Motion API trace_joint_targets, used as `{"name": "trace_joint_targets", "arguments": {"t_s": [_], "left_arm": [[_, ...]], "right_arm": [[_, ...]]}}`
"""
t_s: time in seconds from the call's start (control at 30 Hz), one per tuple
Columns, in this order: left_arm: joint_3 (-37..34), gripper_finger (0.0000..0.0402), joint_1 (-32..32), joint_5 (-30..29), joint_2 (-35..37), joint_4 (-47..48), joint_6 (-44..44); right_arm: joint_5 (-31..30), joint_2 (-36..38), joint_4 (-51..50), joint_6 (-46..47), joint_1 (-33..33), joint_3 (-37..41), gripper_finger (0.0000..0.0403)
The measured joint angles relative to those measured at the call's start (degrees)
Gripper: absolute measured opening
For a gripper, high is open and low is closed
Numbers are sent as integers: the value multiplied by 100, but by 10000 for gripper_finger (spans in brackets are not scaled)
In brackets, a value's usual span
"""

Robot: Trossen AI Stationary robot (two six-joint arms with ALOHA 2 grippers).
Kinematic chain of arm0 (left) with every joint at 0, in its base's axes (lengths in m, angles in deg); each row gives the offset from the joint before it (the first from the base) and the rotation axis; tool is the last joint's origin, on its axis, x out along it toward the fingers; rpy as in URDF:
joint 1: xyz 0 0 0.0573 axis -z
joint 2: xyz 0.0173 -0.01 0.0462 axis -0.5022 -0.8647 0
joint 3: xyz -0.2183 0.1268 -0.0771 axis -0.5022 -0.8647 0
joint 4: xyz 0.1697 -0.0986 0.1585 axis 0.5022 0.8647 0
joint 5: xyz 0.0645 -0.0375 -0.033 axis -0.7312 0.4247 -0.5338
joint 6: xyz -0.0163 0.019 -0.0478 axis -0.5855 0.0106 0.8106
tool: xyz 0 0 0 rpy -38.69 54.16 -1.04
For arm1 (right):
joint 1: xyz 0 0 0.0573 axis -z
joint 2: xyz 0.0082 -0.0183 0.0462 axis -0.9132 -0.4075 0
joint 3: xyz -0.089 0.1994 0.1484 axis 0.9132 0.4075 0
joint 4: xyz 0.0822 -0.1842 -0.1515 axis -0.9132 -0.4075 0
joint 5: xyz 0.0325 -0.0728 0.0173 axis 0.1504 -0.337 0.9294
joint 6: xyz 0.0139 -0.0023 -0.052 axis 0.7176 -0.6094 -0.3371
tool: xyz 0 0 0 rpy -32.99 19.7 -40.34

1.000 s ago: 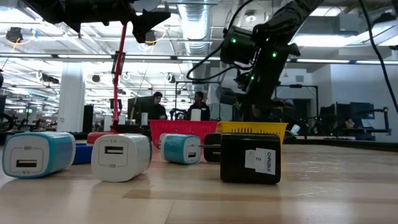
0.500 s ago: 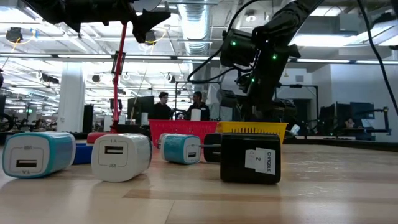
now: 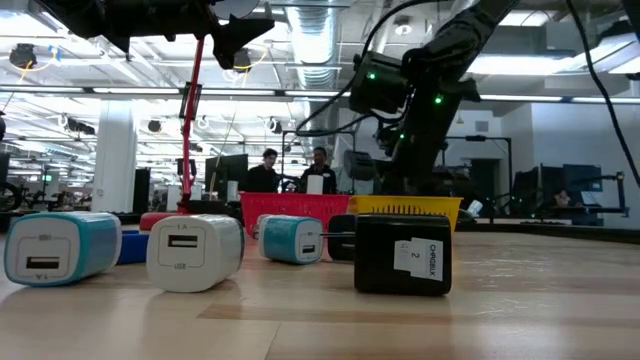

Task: Pick & Place Office items
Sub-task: Put the black digital timer into the yellow bin, then put the purple charger adapter into the red bin

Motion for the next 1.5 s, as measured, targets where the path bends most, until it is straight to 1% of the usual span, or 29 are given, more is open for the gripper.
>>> {"name": "trace_joint_targets", "arguments": {"t_s": [0.33, 0.6, 1.03, 1.23, 1.5], "left_arm": [[0, 269, 0, -1, -2, -2, 0], [0, 269, 0, 0, -2, -2, 0], [0, 269, 0, 2, -2, -2, 0], [0, 269, 0, 1, -2, -2, 0], [0, 269, 0, 2, -2, -2, 0]], "right_arm": [[-25, -34, -8, 77, -67, 5, 63], [12, -34, 2, -69, -66, 5, 65], [59, -8, -12, -71, -67, 10, 109], [42, 280, -105, -91, -67, 10, 113], [14, 847, -691, -208, -68, 10, 113]]}}
